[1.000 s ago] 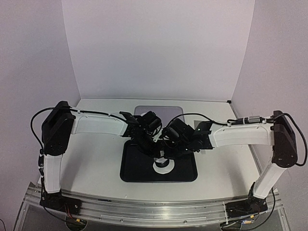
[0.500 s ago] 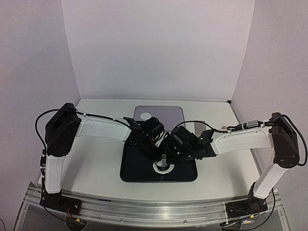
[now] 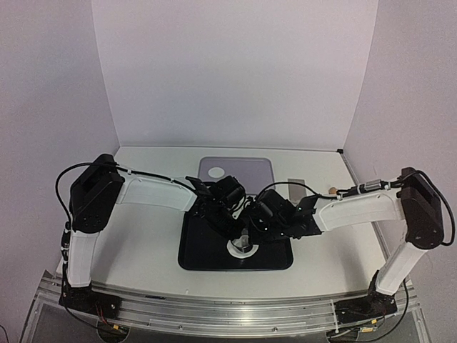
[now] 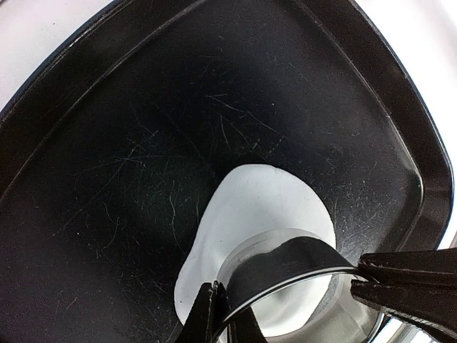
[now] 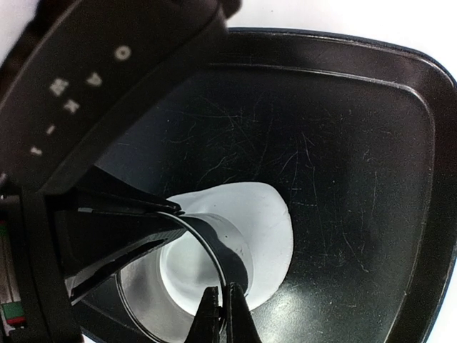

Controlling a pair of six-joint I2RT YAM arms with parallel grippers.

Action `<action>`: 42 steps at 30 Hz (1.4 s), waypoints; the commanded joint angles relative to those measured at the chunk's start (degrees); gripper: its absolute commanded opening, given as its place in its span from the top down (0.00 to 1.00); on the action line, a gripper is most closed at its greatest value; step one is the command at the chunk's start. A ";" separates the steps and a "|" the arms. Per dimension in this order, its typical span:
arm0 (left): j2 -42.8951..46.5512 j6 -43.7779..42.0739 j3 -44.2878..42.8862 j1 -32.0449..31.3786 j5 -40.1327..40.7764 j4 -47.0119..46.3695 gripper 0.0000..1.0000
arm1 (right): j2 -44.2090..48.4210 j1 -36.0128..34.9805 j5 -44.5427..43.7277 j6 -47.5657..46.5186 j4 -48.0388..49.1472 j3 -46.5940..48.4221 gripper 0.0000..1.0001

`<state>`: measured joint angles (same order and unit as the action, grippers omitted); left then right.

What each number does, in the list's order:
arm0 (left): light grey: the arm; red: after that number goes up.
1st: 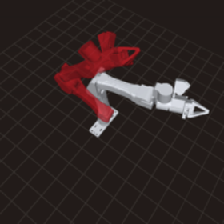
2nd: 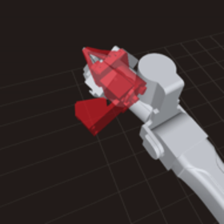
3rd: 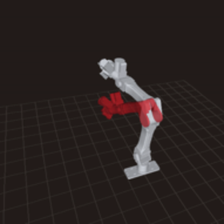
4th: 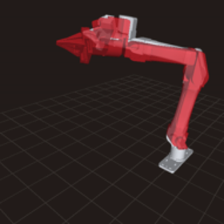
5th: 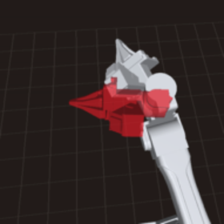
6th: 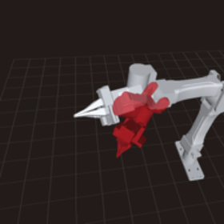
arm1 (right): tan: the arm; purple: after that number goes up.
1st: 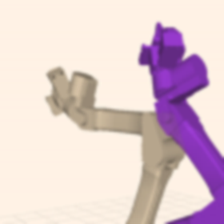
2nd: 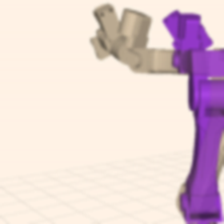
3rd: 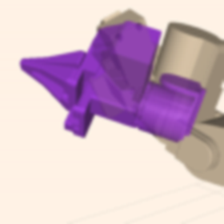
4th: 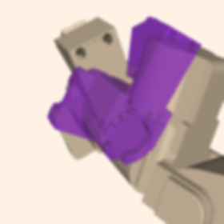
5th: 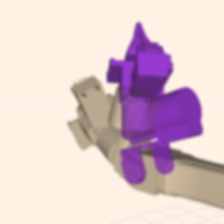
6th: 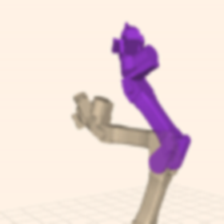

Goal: Roll out the dumpling wrappers from the dough

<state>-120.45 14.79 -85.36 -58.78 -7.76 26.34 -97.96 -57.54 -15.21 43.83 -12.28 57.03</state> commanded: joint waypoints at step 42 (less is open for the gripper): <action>-5.13 -3.32 13.61 -0.74 -8.24 -7.96 1.00 | -15.51 2.52 8.54 15.42 4.76 -24.15 1.00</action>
<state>-119.00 13.34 -75.99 -57.91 -8.62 11.98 -101.08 -55.61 -12.14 55.63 15.35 41.70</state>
